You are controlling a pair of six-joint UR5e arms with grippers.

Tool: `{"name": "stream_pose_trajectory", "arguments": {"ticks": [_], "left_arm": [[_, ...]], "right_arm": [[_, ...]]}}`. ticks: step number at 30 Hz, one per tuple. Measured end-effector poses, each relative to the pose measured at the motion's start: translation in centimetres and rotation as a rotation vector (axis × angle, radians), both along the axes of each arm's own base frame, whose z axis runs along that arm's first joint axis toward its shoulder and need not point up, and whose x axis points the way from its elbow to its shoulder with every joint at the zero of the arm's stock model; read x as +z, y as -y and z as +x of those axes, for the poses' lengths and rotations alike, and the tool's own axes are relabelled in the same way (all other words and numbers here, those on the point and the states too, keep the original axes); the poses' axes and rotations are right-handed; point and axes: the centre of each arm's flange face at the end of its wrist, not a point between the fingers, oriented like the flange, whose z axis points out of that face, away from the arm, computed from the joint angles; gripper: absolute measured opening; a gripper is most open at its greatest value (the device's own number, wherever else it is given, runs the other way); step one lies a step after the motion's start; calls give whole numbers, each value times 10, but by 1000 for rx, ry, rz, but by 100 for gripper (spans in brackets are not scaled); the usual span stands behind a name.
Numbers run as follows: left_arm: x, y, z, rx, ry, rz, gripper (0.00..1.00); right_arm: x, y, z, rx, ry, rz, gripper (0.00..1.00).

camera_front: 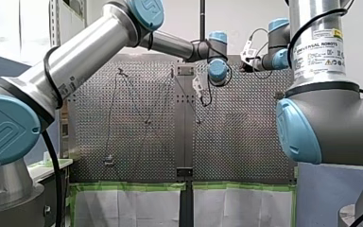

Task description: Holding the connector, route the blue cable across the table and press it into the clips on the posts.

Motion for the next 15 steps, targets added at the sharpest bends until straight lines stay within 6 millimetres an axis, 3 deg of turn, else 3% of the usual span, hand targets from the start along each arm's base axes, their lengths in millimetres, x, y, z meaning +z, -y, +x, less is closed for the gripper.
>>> {"name": "stream_pose_trajectory", "arguments": {"ticks": [15], "left_arm": [[17,-14,5,54,14,-15,0]], "right_arm": [[0,0,0,1,0,0,0]]}}
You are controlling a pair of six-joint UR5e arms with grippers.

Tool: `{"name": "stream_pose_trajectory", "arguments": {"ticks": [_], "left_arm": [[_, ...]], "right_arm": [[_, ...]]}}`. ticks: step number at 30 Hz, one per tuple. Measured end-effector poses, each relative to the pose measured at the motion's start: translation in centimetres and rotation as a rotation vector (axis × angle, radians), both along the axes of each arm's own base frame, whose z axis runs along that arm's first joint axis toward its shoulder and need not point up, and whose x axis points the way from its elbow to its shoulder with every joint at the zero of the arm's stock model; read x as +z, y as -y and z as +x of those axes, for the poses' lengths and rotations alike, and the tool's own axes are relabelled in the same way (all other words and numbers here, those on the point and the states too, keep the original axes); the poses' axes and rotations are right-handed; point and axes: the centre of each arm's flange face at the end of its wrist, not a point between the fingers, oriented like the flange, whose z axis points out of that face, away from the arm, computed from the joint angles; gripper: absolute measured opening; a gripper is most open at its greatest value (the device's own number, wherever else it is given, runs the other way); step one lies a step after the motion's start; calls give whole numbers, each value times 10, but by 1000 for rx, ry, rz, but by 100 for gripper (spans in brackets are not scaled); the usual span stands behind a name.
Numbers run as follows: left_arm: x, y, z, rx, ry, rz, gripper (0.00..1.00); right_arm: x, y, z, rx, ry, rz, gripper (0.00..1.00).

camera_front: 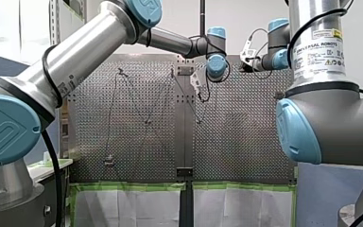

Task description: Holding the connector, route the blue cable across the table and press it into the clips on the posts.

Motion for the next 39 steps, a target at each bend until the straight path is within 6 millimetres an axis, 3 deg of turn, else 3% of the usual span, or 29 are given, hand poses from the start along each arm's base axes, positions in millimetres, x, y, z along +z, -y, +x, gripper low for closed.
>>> {"name": "stream_pose_trajectory", "arguments": {"ticks": [13,21,23,25,26,28,29,31,32,34,39], "left_arm": [[6,-11,33,-6,82,-34,0],[-8,-18,48,-17,103,-37,0],[-2,-15,43,-11,101,-34,5],[-2,-15,43,-10,102,-35,25],[-2,-15,43,-10,102,-35,25],[-1,-16,44,-9,103,-36,50],[-1,-16,44,-9,104,-36,50],[-1,-16,44,-9,104,-36,73],[-1,-16,44,-9,103,-36,73],[-1,-16,44,-9,103,-36,98],[-1,-16,44,-9,103,-35,98]], "right_arm": [[0,-1,3,6,0,-1,0],[0,-4,8,13,0,-1,0],[0,-3,6,11,0,-1,0],[0,-3,6,11,0,-1,0],[0,-3,6,11,0,-1,0],[0,-3,6,10,0,-1,0],[0,-3,5,10,0,-1,0],[0,-2,4,7,0,-1,0],[0,-1,2,4,0,-1,0],[0,0,0,-1,0,-1,0],[0,0,-1,-1,0,-1,0]]}}
